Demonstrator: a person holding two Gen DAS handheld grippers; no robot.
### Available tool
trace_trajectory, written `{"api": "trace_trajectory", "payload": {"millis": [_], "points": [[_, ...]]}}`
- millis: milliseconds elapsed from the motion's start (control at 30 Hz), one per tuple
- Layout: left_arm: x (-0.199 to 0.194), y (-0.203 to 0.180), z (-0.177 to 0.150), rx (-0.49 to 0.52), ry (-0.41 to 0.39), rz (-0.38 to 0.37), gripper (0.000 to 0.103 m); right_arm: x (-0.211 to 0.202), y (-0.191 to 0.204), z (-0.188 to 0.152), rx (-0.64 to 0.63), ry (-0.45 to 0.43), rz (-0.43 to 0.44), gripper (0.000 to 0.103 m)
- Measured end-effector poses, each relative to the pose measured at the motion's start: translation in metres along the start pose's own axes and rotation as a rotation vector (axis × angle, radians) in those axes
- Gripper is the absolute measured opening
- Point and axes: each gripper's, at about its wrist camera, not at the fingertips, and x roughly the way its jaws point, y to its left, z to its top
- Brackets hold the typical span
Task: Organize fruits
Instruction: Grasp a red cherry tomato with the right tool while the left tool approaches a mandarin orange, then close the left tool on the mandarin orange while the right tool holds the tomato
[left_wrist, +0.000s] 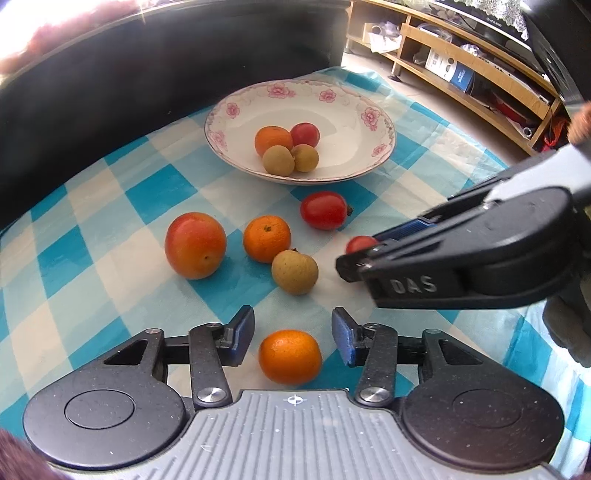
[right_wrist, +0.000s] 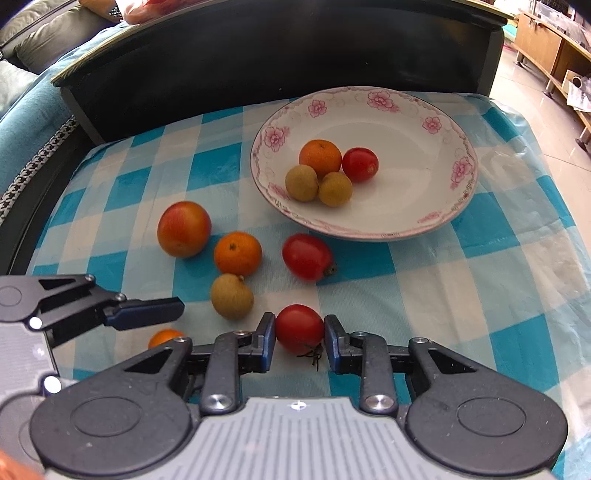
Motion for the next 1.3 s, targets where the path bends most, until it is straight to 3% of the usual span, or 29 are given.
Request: {"api": "trace_trajectory", "payload": {"millis": [233, 600, 867, 1300], "points": [[0.001, -0.005, -0.009, 0.030, 0.014, 0.017, 0.060, -0.012, -0.006, -0.020, 0.044, 0.004, -0.007, 0.032], [-0.015, 0.005, -0.021, -0.034, 0.002, 0.024, 0.063, -0.015, 0.004, -0.033, 0.033, 0.015, 0.002, 0.032], [-0.011, 0.001, -0.027, -0.026, 0.006, 0.041, 0.063, -0.017, 0.004, -0.038, 0.036, 0.012, 0.001, 0.032], [-0.011, -0.008, -0.028, -0.011, 0.004, 0.050, 0.047, -0.016, 0.005, -0.038, 0.031, 0.014, 0.003, 0.033]]}}
